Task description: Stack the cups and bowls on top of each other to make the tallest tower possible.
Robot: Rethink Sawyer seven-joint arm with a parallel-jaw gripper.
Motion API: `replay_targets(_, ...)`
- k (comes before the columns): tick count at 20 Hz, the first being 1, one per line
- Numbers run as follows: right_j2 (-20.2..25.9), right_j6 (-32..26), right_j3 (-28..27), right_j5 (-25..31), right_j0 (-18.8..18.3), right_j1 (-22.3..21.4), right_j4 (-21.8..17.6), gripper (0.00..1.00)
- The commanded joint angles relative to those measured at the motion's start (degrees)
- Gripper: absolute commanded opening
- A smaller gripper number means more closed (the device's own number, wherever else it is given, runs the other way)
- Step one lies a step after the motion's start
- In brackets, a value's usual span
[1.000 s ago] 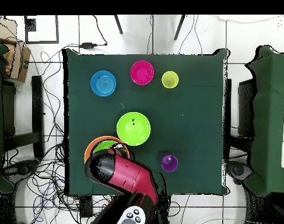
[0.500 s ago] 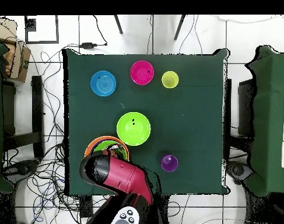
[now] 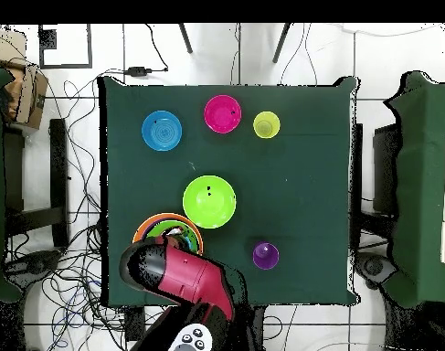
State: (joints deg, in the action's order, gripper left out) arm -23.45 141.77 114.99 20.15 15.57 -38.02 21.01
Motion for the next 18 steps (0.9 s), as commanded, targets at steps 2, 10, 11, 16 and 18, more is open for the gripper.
replay_targets(2, 8.38, 3.58, 0.1, -6.74, -3.08, 6.08, -2.7, 1.0)
replay_targets(10, 8.4, 3.23, -0.99, -7.67, -3.65, 7.82, -3.03, 1.0)
replay_targets(11, 8.47, 3.3, -1.13, -7.83, -3.65, 8.06, -2.95, 1.0)
replay_targets(16, 7.49, 4.01, -2.25, -6.15, -2.41, 8.19, -2.3, 1.0)
replay_targets(18, 7.02, 4.38, -2.57, -5.08, -1.7, 7.98, -2.03, 1.0)
